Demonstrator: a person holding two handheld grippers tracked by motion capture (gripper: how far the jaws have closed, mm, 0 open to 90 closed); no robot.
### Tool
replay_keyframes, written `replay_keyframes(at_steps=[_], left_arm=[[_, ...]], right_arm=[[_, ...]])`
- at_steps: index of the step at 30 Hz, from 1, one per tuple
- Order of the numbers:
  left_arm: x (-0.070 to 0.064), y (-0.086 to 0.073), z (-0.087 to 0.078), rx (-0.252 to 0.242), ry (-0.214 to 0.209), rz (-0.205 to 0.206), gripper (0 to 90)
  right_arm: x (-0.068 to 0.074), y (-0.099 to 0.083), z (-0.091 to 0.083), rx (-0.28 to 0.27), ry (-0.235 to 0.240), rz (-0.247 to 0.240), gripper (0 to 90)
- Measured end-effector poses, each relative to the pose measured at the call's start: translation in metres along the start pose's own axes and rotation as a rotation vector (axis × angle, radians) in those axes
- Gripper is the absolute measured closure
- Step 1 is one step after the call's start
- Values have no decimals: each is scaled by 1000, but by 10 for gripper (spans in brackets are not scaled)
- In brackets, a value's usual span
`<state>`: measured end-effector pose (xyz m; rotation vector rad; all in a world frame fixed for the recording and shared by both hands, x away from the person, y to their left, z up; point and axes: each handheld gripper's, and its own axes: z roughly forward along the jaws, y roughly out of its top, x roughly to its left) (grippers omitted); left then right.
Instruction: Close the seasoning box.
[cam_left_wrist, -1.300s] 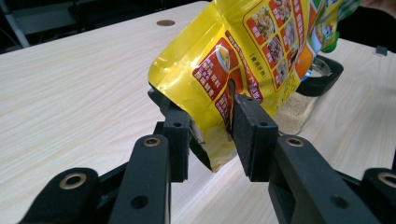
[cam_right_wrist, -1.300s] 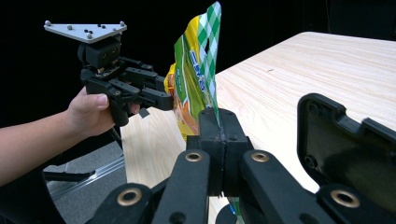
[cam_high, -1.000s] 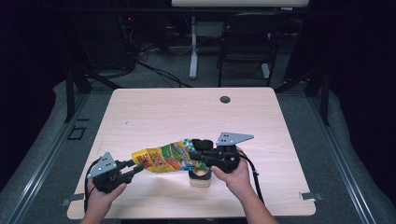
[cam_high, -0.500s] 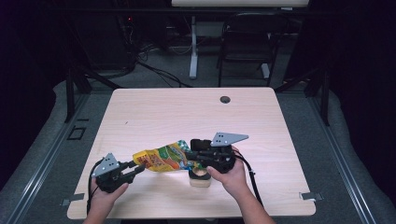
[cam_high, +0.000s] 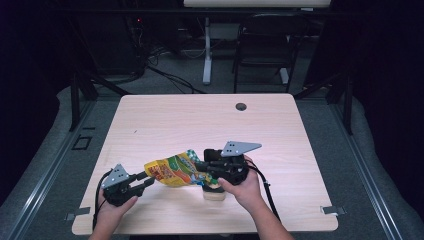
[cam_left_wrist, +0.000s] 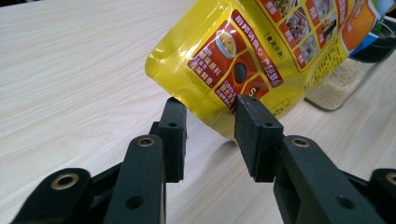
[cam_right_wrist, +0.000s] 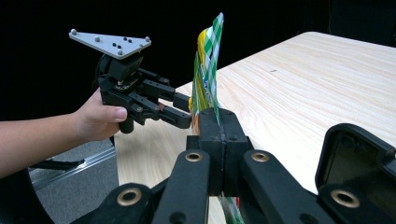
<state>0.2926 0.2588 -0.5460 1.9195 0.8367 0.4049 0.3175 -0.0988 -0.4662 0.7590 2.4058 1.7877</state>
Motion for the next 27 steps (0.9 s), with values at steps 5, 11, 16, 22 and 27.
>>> replay_keyframes(at_steps=[5,11,16,22,27], left_arm=[[1,0,-1,1,10,3,630],[4,0,-7,5,28,7,619],[8,-1,-13,-15,43,-17,618],[9,1,-16,-41,52,-16,610],[9,2,-18,-46,52,-8,608]], right_arm=[[1,2,1,3,-2,-7,900],[4,6,4,8,-17,-18,900],[5,9,5,16,-23,-27,900],[7,16,10,31,-30,-35,900],[9,22,14,46,-33,-48,900]])
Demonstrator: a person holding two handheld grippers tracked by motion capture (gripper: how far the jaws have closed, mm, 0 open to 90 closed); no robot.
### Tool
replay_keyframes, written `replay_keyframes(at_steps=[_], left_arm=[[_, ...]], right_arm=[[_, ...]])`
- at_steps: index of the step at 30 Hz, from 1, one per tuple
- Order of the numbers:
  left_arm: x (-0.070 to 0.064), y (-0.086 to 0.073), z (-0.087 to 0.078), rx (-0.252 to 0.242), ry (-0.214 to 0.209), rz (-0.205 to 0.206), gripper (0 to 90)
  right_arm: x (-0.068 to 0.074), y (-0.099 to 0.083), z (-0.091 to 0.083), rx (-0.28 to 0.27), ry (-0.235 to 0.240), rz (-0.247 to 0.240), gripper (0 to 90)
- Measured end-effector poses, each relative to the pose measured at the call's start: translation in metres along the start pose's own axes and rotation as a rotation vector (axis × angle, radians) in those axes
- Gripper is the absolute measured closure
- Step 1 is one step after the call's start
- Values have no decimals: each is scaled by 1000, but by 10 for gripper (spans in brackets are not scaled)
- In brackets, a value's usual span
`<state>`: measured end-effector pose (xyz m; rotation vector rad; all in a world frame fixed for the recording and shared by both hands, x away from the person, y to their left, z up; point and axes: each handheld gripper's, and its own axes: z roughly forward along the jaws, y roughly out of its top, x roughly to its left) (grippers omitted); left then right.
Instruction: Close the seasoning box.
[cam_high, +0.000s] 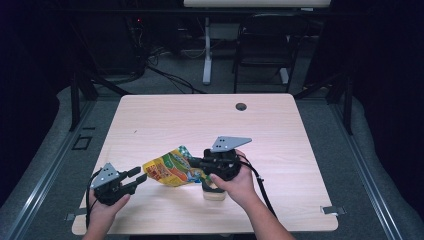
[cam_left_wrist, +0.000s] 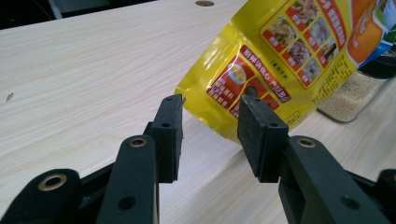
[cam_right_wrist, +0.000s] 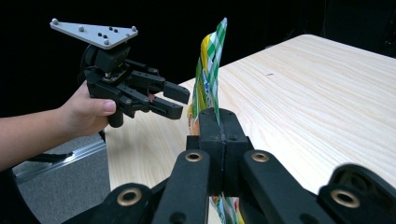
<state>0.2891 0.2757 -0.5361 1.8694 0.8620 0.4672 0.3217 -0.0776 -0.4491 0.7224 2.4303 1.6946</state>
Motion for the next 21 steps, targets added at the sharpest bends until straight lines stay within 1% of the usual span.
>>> replay_keyframes(at_steps=[2,4,7,12,21], left_arm=[[0,0,0,-1,-1,6,607],[1,0,-1,-1,-1,7,607],[1,1,-1,-4,0,5,607],[1,1,-2,-6,2,7,608],[3,1,-4,-10,3,3,608]], right_arm=[[0,2,2,1,0,3,900],[-2,5,5,3,5,25,900],[-3,7,7,5,3,32,900],[0,12,11,14,1,23,900],[4,25,19,36,-17,1,900]])
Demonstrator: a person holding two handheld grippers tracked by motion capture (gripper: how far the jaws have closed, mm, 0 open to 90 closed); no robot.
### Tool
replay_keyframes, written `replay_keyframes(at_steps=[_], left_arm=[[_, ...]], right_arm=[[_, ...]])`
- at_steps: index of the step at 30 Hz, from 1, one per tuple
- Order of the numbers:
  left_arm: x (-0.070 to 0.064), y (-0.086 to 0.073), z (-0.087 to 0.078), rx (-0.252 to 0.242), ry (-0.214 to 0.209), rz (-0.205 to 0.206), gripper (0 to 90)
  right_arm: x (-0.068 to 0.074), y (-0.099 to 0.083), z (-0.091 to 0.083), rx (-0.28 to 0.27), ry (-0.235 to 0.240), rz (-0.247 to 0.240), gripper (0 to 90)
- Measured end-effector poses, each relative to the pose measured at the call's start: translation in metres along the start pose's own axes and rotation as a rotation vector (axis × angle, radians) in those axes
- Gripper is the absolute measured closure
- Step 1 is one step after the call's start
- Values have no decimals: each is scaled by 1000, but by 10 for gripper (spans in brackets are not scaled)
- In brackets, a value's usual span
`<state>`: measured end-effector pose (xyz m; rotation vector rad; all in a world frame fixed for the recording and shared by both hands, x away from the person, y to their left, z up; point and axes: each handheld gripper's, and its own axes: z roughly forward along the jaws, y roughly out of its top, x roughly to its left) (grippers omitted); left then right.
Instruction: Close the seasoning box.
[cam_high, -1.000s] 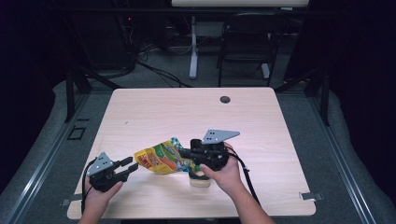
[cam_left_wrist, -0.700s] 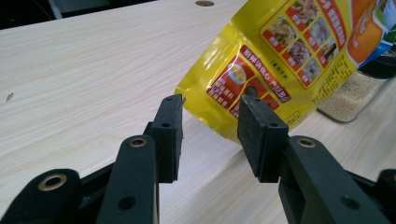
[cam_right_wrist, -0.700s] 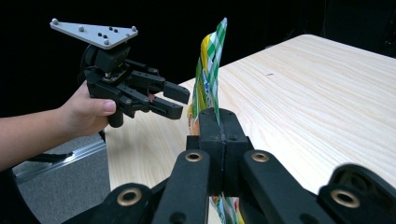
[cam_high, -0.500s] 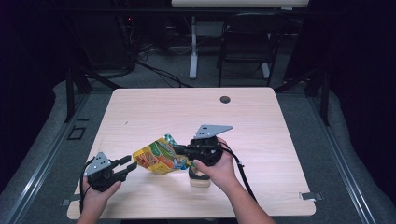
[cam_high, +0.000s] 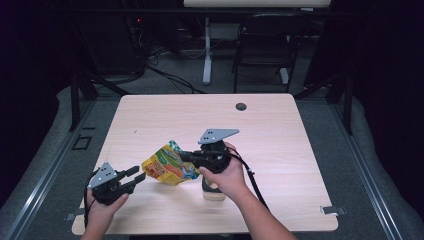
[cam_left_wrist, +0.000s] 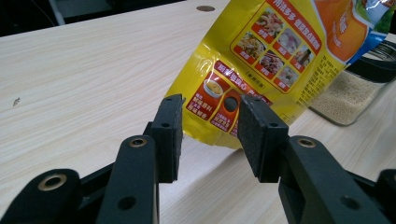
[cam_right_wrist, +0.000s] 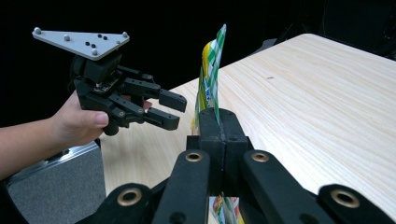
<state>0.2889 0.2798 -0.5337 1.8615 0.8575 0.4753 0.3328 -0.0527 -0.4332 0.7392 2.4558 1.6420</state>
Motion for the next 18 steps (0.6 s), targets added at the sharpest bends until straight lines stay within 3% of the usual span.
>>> replay_keyframes(at_steps=[7,18], left_arm=[[1,0,0,-2,0,2,608],[0,1,-2,-10,0,-1,608]], right_arm=[[3,8,-4,5,-7,-17,900],[10,15,-8,81,-35,-54,900]])
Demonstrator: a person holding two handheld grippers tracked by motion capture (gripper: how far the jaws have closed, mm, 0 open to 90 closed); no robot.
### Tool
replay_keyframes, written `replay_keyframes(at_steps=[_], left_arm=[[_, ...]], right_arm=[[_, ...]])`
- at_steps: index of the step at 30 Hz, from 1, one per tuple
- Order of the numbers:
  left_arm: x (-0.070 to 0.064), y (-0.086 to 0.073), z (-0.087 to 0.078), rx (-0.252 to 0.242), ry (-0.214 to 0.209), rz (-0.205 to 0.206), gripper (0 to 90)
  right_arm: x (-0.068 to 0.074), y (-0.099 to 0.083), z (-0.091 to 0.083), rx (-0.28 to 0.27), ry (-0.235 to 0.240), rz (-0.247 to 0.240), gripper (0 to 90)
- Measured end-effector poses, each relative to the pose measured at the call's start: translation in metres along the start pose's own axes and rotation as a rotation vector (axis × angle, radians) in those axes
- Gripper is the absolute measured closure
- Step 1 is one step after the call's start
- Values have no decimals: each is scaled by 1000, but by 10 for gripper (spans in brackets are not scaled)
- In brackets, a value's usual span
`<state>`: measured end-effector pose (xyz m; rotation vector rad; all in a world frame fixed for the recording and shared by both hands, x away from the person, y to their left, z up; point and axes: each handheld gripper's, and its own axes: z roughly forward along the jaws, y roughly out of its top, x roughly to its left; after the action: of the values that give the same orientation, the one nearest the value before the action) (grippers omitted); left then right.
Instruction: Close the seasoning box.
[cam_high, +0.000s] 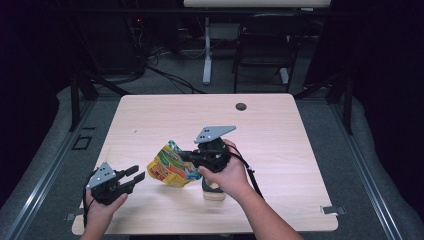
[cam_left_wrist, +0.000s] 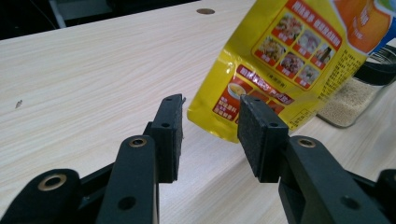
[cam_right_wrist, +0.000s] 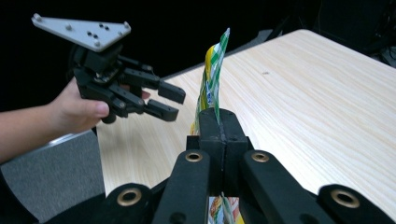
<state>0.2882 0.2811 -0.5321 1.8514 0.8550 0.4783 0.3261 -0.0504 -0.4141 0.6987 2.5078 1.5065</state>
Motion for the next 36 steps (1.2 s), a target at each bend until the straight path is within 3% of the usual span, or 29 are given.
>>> replay_keyframes(at_steps=[8,23,36], left_arm=[[1,0,-1,-6,2,0,607],[2,0,-1,-6,12,-5,600],[6,-1,-5,-20,22,-16,595]], right_arm=[[1,4,7,32,-11,-9,900],[0,11,22,28,5,6,900],[8,27,50,52,23,-27,897]])
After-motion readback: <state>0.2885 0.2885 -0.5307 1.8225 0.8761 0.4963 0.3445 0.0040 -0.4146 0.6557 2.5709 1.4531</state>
